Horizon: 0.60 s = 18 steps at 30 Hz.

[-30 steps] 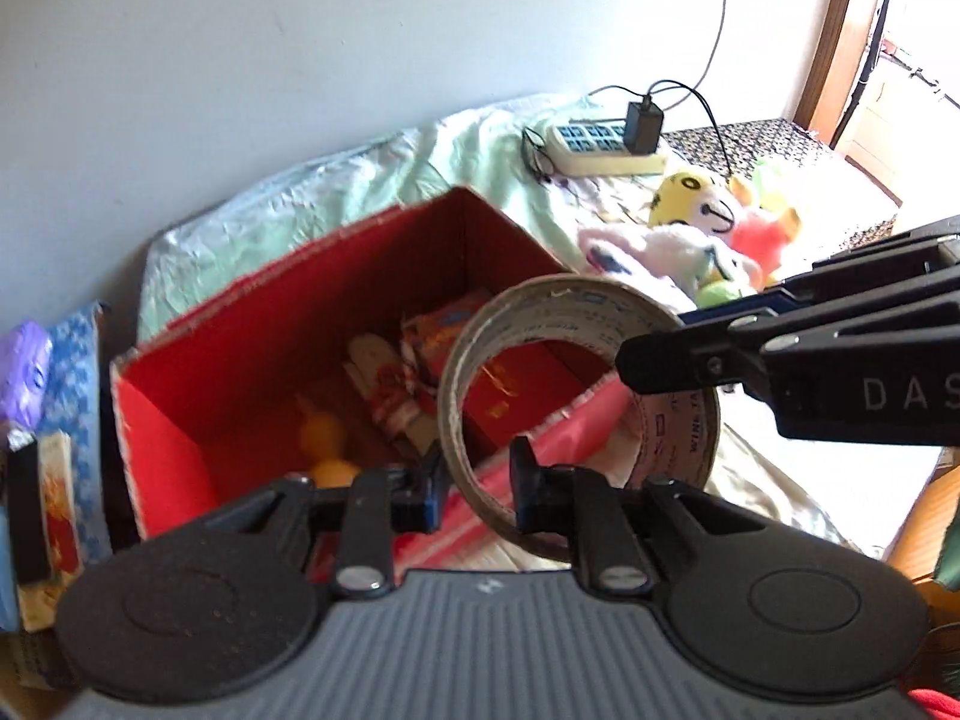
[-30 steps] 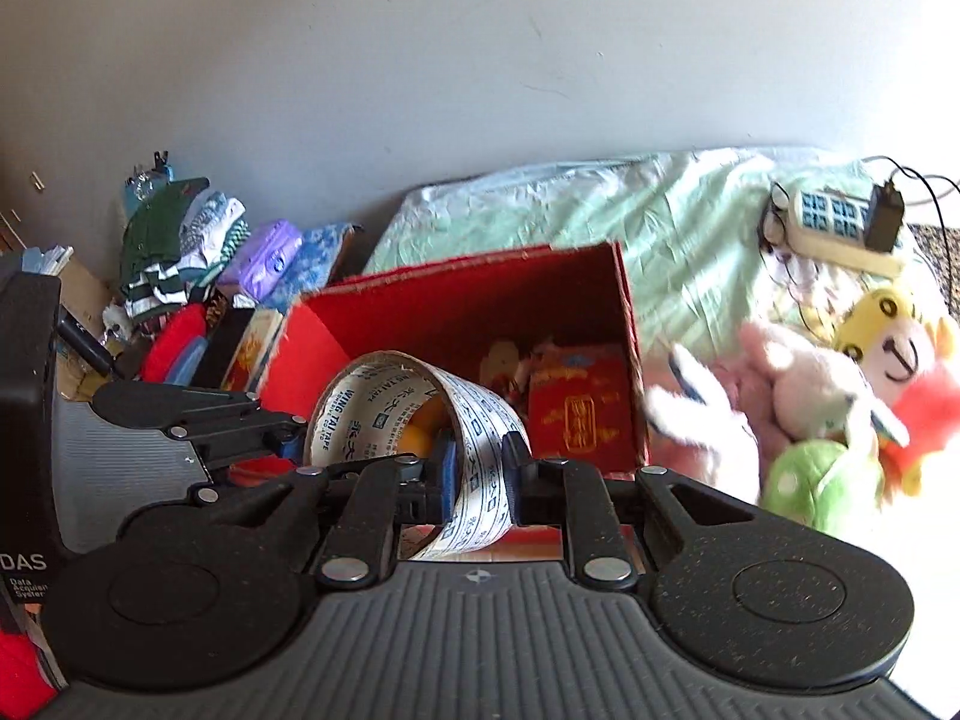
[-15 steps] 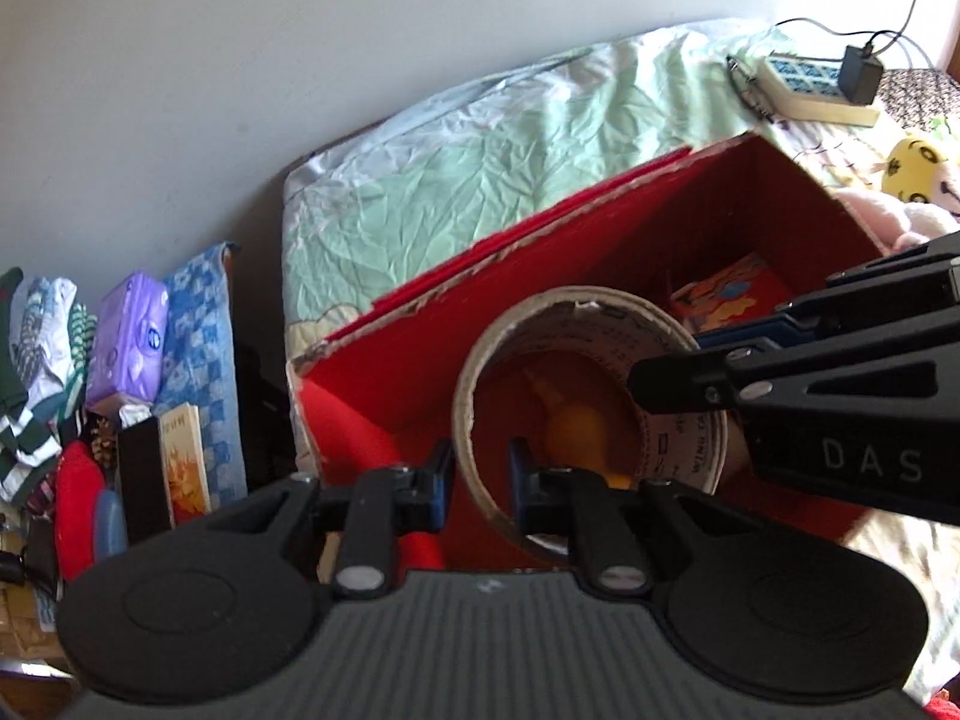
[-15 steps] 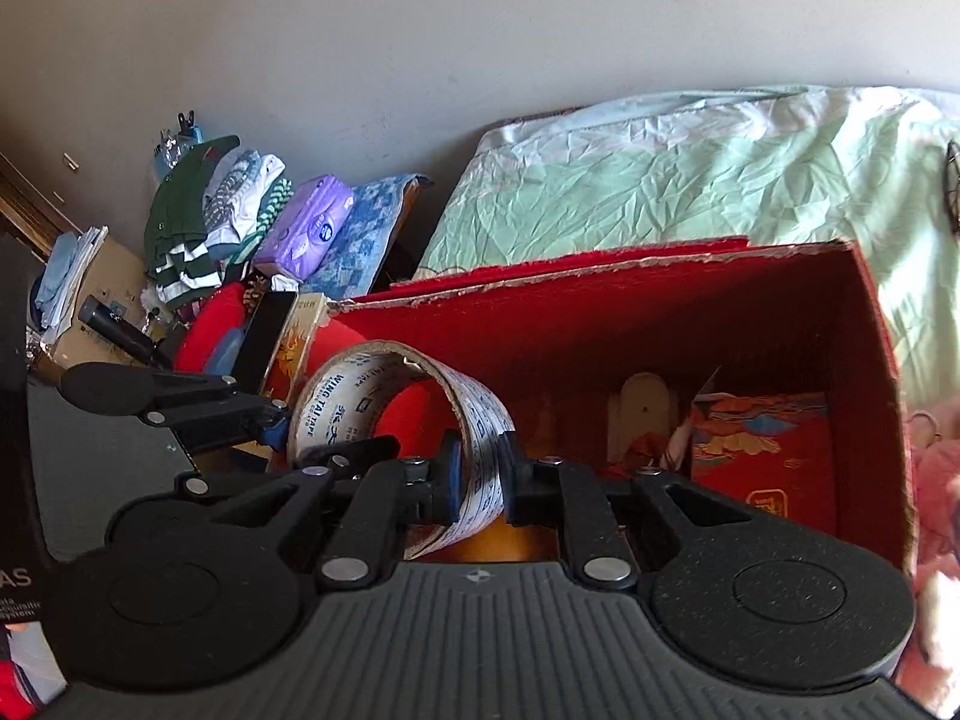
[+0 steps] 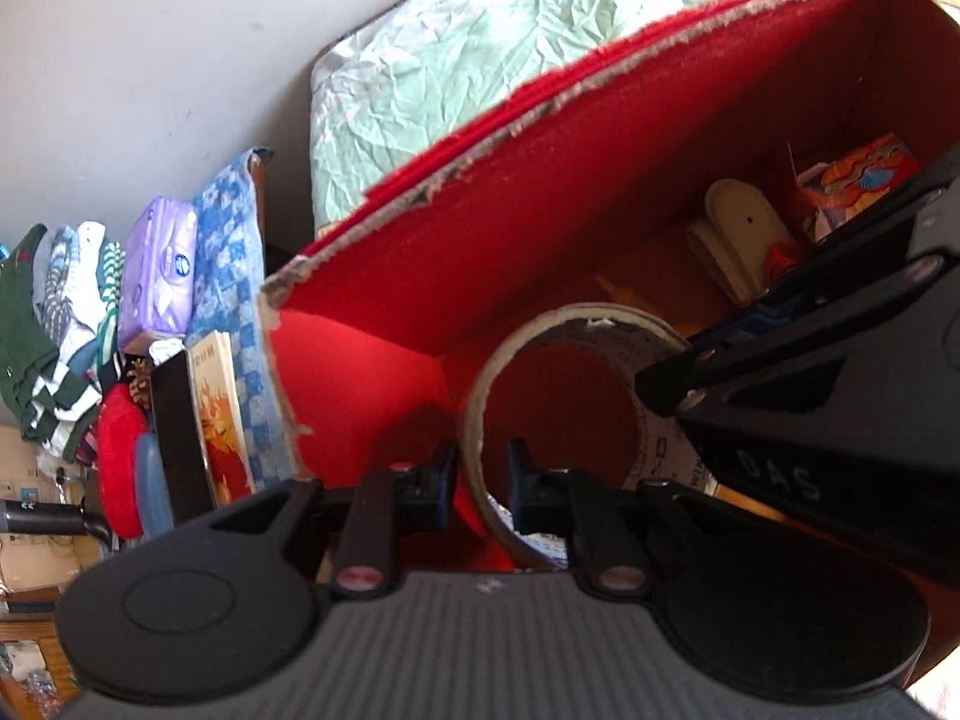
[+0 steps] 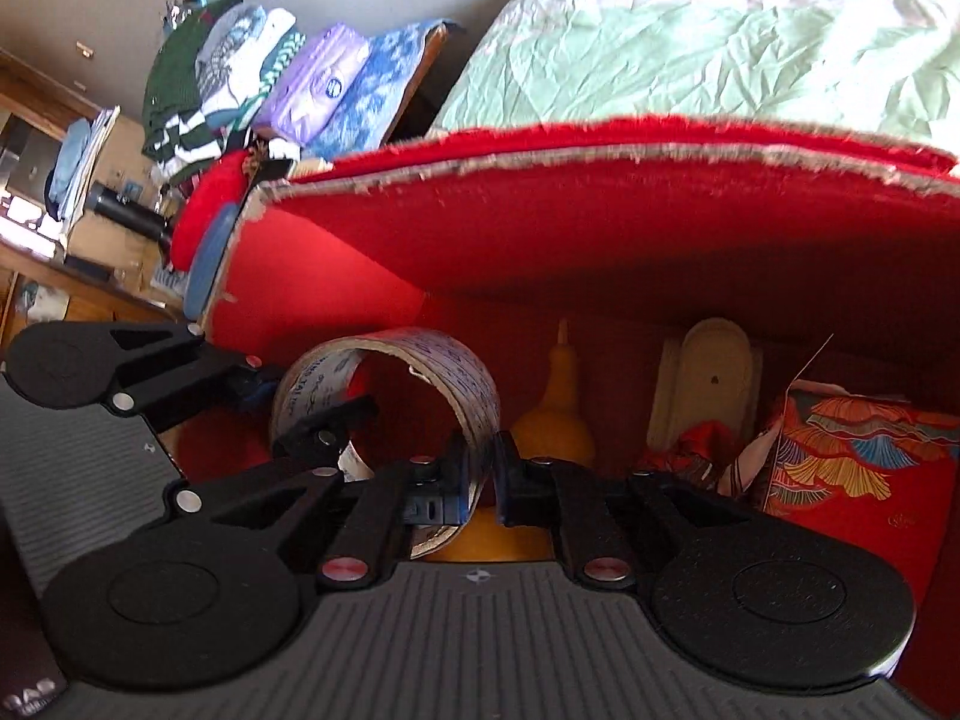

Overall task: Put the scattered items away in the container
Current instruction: 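Carry the tape roll over the red box and lower it inside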

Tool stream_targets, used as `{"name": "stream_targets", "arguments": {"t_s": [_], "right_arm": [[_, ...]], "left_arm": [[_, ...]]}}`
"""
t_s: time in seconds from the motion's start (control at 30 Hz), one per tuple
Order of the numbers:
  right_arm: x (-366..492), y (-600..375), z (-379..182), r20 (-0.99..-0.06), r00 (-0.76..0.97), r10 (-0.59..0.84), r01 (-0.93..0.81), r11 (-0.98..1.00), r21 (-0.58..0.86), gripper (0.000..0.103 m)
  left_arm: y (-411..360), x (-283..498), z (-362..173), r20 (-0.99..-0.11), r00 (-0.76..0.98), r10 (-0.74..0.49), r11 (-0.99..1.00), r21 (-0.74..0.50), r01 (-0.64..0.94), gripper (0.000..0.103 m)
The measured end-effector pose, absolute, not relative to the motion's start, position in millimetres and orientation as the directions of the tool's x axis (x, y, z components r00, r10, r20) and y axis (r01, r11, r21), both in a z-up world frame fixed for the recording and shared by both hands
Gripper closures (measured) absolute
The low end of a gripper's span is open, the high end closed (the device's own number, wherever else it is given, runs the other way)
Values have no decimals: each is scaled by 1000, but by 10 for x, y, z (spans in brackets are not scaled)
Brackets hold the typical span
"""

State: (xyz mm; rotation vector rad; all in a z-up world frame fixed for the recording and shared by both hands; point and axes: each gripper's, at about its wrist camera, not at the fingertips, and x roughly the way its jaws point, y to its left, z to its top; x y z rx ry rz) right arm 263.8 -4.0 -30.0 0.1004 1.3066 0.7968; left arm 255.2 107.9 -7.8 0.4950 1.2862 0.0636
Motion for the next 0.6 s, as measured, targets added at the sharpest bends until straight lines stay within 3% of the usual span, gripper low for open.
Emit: {"name": "stream_targets", "arguments": {"t_s": [0.6], "right_arm": [[2688,53,-344,-865,-68,497,-617,660,428,94]], "left_arm": [[1177,2591,-236,-963,123,238,935,262,240,89]]}}
